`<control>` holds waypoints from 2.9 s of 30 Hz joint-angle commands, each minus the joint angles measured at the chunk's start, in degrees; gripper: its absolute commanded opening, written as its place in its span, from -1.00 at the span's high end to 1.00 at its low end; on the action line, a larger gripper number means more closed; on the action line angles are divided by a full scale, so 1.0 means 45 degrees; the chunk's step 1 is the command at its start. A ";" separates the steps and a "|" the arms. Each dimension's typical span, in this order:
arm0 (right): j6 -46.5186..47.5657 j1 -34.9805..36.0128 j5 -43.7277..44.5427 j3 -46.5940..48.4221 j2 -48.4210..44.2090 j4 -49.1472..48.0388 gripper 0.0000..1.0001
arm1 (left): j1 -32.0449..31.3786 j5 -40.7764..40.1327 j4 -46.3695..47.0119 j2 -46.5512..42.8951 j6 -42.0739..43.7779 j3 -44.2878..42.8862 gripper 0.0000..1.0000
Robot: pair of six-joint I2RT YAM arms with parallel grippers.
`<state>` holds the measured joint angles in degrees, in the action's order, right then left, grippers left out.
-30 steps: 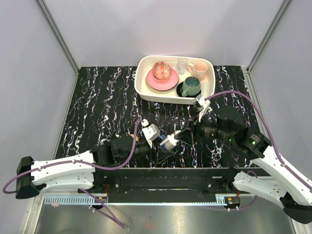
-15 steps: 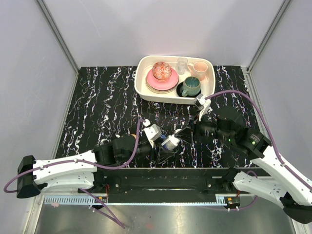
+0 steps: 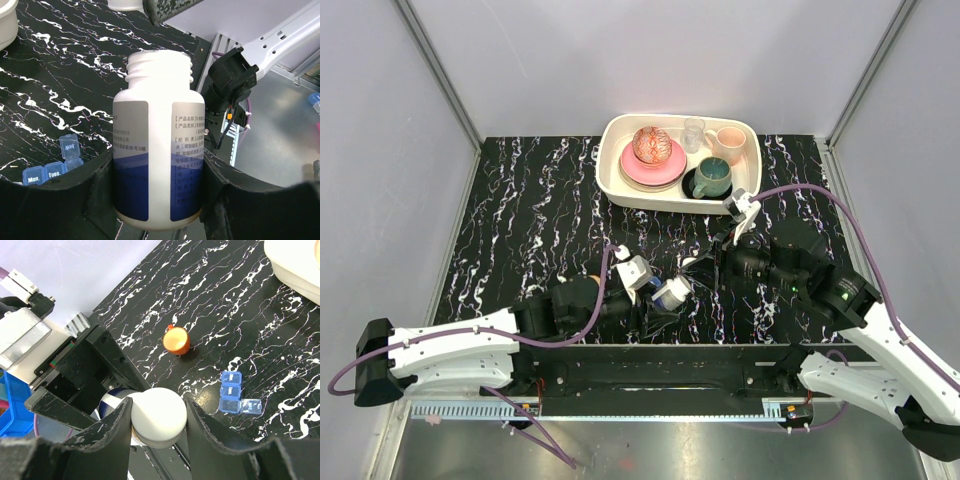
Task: Sort the pills into containers
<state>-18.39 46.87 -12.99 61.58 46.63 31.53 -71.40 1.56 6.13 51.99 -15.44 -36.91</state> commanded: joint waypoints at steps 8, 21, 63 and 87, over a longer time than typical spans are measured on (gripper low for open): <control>0.0025 0.0072 -0.0628 -0.0091 0.0067 -0.0385 1.00 | -0.0033 0.0180 0.0845 0.0107 -0.0006 -0.0510 1.00; 0.0142 0.0072 -0.0589 -0.0521 -0.0050 0.0161 1.00 | -0.0033 0.0024 0.0825 0.0049 0.0014 -0.0568 1.00; -0.0132 0.0072 -0.0569 -0.1009 -0.0753 0.0455 1.00 | -0.0033 -0.0230 0.1313 -0.0830 -0.0143 0.0037 1.00; -0.0248 0.0072 0.1891 -0.1086 -0.2550 -0.0581 1.00 | -0.0013 -0.2084 -0.0343 -0.1728 -0.0280 0.1345 1.00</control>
<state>-19.27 46.87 -6.70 57.32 34.96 29.28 -71.55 -2.83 6.22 46.15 -16.53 -31.42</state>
